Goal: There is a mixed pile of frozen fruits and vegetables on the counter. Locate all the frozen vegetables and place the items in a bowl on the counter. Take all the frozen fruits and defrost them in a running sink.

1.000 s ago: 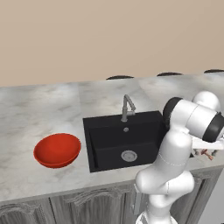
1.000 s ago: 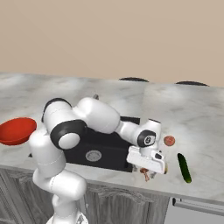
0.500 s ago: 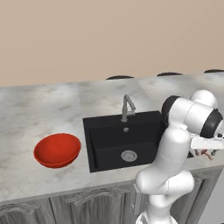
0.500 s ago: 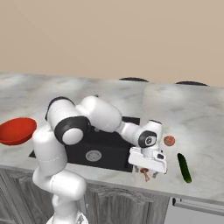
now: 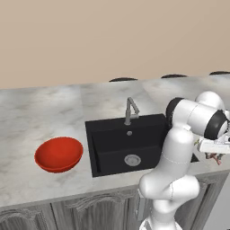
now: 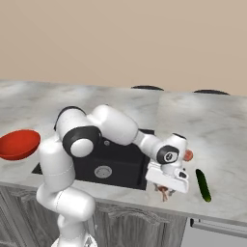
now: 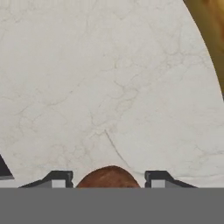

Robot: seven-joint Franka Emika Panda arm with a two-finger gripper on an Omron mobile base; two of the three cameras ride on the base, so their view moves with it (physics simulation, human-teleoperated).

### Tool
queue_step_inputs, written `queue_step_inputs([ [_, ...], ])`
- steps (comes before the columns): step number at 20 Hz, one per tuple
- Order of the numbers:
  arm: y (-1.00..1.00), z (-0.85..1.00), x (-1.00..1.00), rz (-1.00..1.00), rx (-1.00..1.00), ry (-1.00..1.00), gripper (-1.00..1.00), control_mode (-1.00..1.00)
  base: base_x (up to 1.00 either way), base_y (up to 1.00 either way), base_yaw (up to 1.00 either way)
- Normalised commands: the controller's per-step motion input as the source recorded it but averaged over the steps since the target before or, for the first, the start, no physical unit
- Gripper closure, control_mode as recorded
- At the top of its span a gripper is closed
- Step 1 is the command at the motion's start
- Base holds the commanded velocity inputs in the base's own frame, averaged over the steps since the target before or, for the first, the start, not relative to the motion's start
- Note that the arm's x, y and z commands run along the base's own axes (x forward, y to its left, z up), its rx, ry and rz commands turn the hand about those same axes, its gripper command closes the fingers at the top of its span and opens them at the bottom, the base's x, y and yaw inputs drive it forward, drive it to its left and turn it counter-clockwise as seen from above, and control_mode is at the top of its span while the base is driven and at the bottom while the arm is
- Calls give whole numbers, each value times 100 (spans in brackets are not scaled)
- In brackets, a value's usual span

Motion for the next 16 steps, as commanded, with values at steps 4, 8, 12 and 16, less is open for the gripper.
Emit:
queue_step_inputs([
  [4,14,-3,0,-3,0,-2,100,-100,0,0,0],
  [8,35,29,0,-8,-13,10,100,-100,0,0,0],
  [12,52,65,0,-9,-13,4,100,-100,0,0,0],
  [16,67,28,8,-3,-3,-8,100,-100,0,0,0],
])
